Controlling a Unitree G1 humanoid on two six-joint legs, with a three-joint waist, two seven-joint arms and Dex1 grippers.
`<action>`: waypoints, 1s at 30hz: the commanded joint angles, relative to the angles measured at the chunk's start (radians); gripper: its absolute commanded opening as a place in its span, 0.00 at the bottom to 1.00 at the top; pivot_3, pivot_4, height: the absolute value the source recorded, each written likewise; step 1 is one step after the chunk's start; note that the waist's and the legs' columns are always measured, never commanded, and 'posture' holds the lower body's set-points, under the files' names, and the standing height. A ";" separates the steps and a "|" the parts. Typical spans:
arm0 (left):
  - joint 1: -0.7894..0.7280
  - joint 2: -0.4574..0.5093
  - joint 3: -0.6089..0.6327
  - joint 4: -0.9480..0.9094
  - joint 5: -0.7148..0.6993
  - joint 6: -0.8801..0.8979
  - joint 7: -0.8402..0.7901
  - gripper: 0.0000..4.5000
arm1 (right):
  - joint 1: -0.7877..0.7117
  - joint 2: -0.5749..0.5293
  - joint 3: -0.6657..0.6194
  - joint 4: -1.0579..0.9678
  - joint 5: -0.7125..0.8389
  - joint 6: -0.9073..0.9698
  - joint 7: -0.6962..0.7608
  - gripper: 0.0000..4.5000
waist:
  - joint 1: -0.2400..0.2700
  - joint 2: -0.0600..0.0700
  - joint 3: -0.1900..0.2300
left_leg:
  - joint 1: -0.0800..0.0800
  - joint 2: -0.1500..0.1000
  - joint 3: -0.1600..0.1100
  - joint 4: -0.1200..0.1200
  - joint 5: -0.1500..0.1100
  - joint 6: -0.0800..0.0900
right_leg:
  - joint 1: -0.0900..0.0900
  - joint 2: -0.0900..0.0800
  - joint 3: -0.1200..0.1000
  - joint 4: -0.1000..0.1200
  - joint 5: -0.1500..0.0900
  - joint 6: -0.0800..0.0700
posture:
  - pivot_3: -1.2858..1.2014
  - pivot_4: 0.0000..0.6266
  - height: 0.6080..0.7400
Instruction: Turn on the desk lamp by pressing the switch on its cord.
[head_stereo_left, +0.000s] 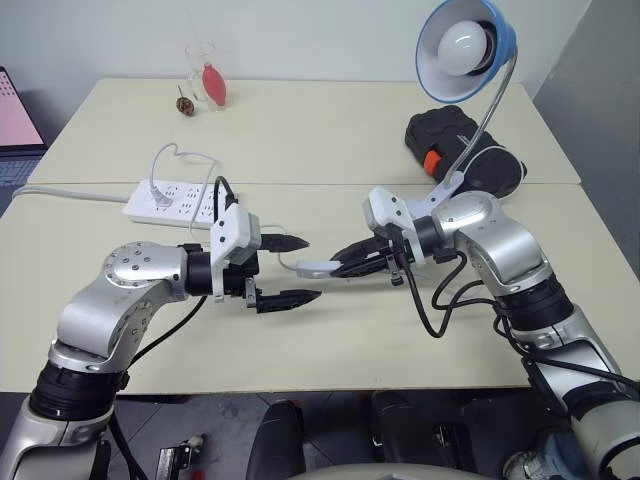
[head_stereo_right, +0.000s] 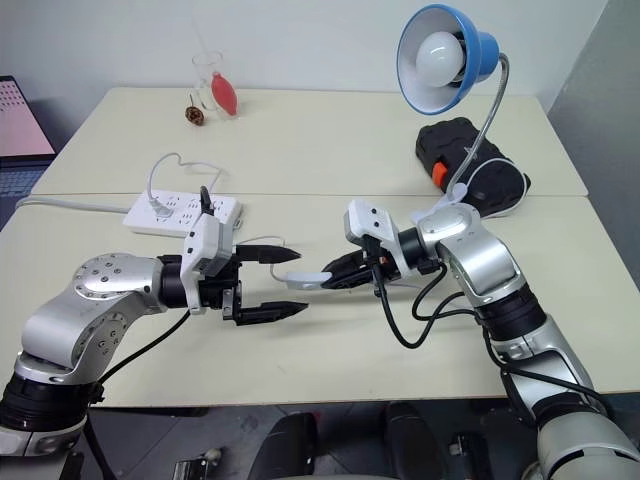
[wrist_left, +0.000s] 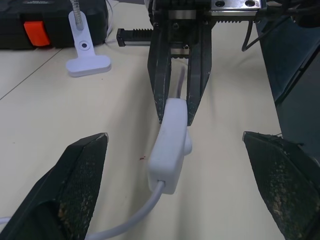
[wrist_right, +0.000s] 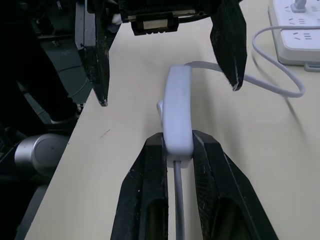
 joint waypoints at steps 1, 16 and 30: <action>-0.016 0.008 0.005 -0.006 0.004 0.000 -0.012 1.00 | -0.004 -0.007 0.003 -0.049 0.006 -0.030 -0.003 0.08 | 0.000 0.000 0.000 | 0.000 0.000 0.000 0.000 0.000 0.000 | 0.000 0.000 0.000 0.000 0.000 0.000 | 0.52 0.24 1.00; -0.034 -0.002 -0.022 0.029 0.048 -0.021 -0.026 0.84 | -0.001 -0.014 0.016 -0.059 0.010 -0.053 -0.015 0.08 | 0.000 0.000 0.000 | 0.000 0.000 0.000 0.000 0.000 0.000 | 0.000 0.000 0.000 0.000 0.000 0.000 | 0.52 0.24 1.00; -0.052 -0.028 -0.053 0.077 0.119 -0.078 -0.027 0.19 | 0.002 -0.022 0.024 -0.079 0.017 -0.052 -0.012 0.08 | 0.000 0.000 0.000 | 0.000 0.000 0.000 0.000 0.000 0.000 | 0.000 0.000 0.000 0.000 0.000 0.000 | 0.52 0.24 1.00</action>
